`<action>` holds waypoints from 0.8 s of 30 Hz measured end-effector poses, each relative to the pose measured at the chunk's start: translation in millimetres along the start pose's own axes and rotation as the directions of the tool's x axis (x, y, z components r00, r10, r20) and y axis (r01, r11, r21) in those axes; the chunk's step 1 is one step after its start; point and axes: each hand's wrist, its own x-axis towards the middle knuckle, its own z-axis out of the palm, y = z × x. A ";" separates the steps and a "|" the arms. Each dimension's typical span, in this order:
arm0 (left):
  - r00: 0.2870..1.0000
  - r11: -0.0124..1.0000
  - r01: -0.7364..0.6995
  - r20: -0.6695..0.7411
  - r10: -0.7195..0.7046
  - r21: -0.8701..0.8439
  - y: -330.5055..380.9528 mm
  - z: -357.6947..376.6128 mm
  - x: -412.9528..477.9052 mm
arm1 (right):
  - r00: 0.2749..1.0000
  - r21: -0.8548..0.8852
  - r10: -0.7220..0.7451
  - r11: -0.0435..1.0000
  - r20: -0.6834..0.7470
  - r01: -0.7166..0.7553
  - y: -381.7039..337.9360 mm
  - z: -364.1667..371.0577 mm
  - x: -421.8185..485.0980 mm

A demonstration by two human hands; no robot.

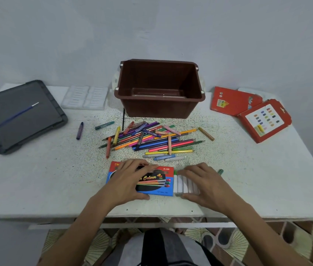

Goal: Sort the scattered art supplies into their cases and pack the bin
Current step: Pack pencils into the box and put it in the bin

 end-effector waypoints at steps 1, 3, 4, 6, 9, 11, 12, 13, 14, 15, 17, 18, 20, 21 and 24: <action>1.000 1.000 -0.007 0.005 0.007 -0.002 1.9 1.8 0.3 | 1.000 0.016 -0.007 1.000 0.009 0.007 -5.1 2.6 3.4; 1.000 1.000 -0.009 0.016 0.009 0.003 4.4 4.7 0.5 | 1.000 0.050 -0.011 0.999 0.022 0.010 -12.9 9.6 9.1; 1.000 1.000 -0.002 0.017 0.002 0.004 4.4 5.5 0.4 | 1.000 0.064 -0.008 0.998 0.023 0.006 -15.0 13.0 10.6; 1.000 1.000 0.018 0.016 -0.018 -0.006 2.5 6.5 -0.7 | 1.000 0.091 0.011 0.996 0.013 -0.013 -15.3 17.7 10.4; 0.999 0.999 0.028 -0.015 -0.028 -0.034 -2.3 9.1 -2.6 | 0.995 0.091 0.082 0.993 -0.060 -0.076 -11.7 17.8 4.7; 0.999 0.998 0.042 -0.018 -0.043 -0.037 -4.0 11.5 -3.1 | 0.979 0.074 0.157 0.986 -0.133 -0.148 -8.6 16.0 0.0; 0.998 0.998 0.053 -0.023 -0.054 -0.041 -5.7 12.5 -3.1 | 0.964 0.077 0.209 0.977 -0.163 -0.198 -7.3 15.2 -0.8; 0.997 0.997 0.062 -0.036 -0.064 -0.052 -7.2 13.7 -3.1 | 0.946 0.086 0.266 0.963 -0.185 -0.254 -5.9 15.1 -1.8; 0.996 0.995 0.072 -0.055 -0.076 -0.067 -9.5 14.7 -2.8 | 0.928 0.103 0.318 0.947 -0.195 -0.303 -5.4 15.3 -1.6; 0.993 0.994 0.082 -0.073 -0.087 -0.078 -12.1 15.6 -2.8 | 0.914 0.123 0.356 0.933 -0.195 -0.337 -6.1 15.6 -1.1; 0.991 0.992 0.097 -0.087 -0.104 -0.077 -15.8 16.7 -2.2 | 0.903 0.167 0.390 0.917 -0.180 -0.362 -9.3 15.7 0.6; 0.991 0.993 0.099 -0.086 -0.105 -0.066 -16.8 17.4 -2.0 | 0.902 0.198 0.398 0.910 -0.168 -0.365 -11.8 14.9 1.7; 0.991 0.995 0.088 -0.095 -0.092 -0.046 -18.0 19.5 -1.3 | 0.888 0.280 0.437 0.878 -0.143 -0.388 -15.9 13.4 4.6; 0.991 0.996 0.082 -0.103 -0.086 -0.036 -18.1 20.4 -1.2 | 0.868 0.335 0.479 0.845 -0.131 -0.416 -17.4 12.3 6.0; 0.990 0.997 0.070 -0.122 -0.072 -0.023 -19.2 22.9 -0.7 | 0.805 0.490 0.586 0.730 -0.090 -0.477 -20.7 8.8 9.1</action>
